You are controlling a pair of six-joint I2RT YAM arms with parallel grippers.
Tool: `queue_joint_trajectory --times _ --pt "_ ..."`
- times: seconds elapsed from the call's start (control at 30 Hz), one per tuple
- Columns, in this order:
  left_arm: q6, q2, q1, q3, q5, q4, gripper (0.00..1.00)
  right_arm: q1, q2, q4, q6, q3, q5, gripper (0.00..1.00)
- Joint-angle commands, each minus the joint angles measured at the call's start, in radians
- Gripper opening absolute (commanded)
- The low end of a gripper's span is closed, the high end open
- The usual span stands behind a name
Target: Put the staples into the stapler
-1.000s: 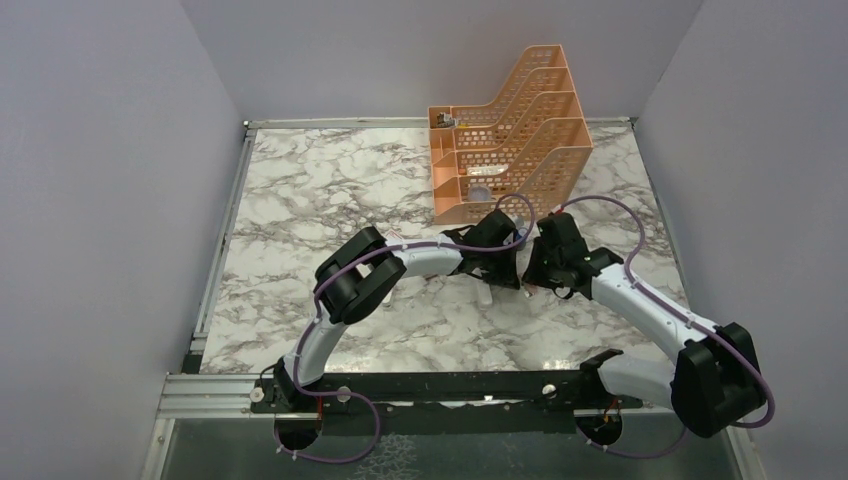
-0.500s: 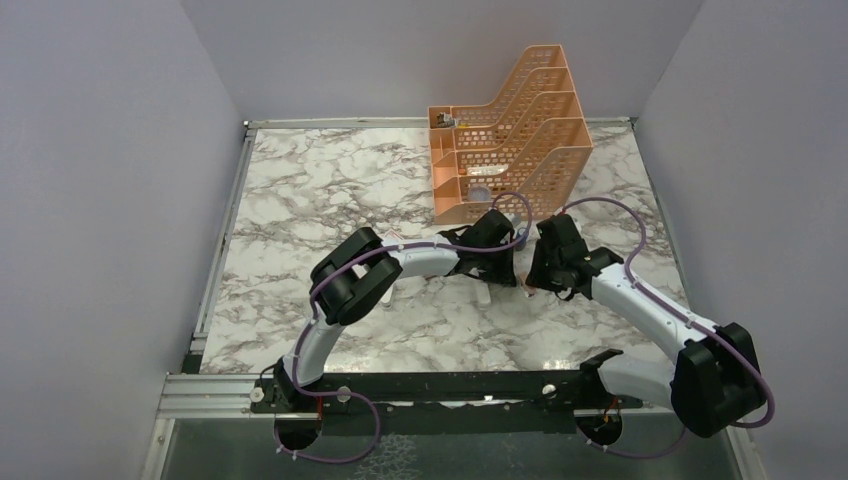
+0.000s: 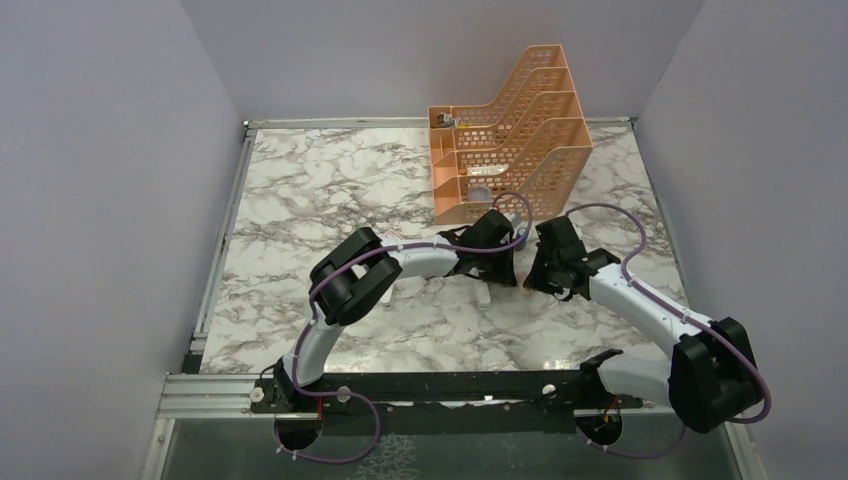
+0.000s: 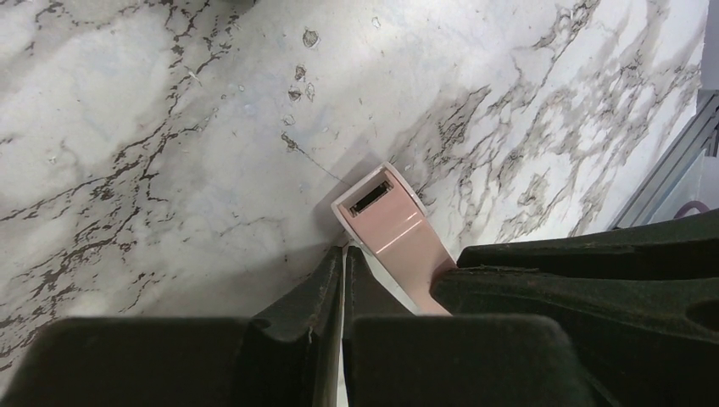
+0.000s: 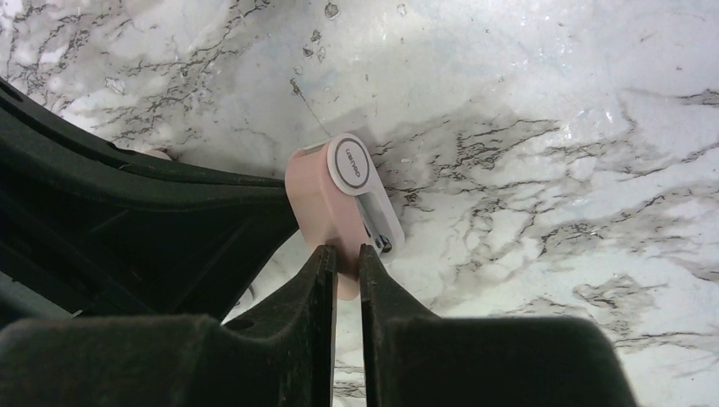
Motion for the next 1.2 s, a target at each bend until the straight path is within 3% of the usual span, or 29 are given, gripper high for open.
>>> queue_joint_trajectory --times 0.0,0.23,0.5,0.63,0.93,1.17 --pt "0.037 -0.004 0.012 -0.039 -0.036 -0.066 0.06 -0.001 0.052 -0.040 0.057 -0.053 0.073 0.17" --pt "0.037 -0.019 0.014 -0.056 -0.042 -0.059 0.07 0.000 -0.033 0.001 0.141 -0.125 0.065 0.19" --pt "0.044 -0.030 0.020 -0.057 -0.037 -0.050 0.08 0.000 -0.156 -0.074 0.123 -0.001 0.148 0.46" --pt "0.046 -0.033 0.023 -0.056 -0.034 -0.048 0.08 -0.001 -0.127 -0.100 0.071 0.045 0.121 0.51" --pt "0.057 -0.031 0.035 -0.056 -0.028 -0.035 0.08 -0.001 -0.036 -0.177 -0.026 0.087 -0.036 0.45" --pt "0.048 -0.015 0.046 -0.065 -0.006 -0.003 0.08 -0.001 0.037 -0.186 -0.060 0.100 -0.041 0.36"
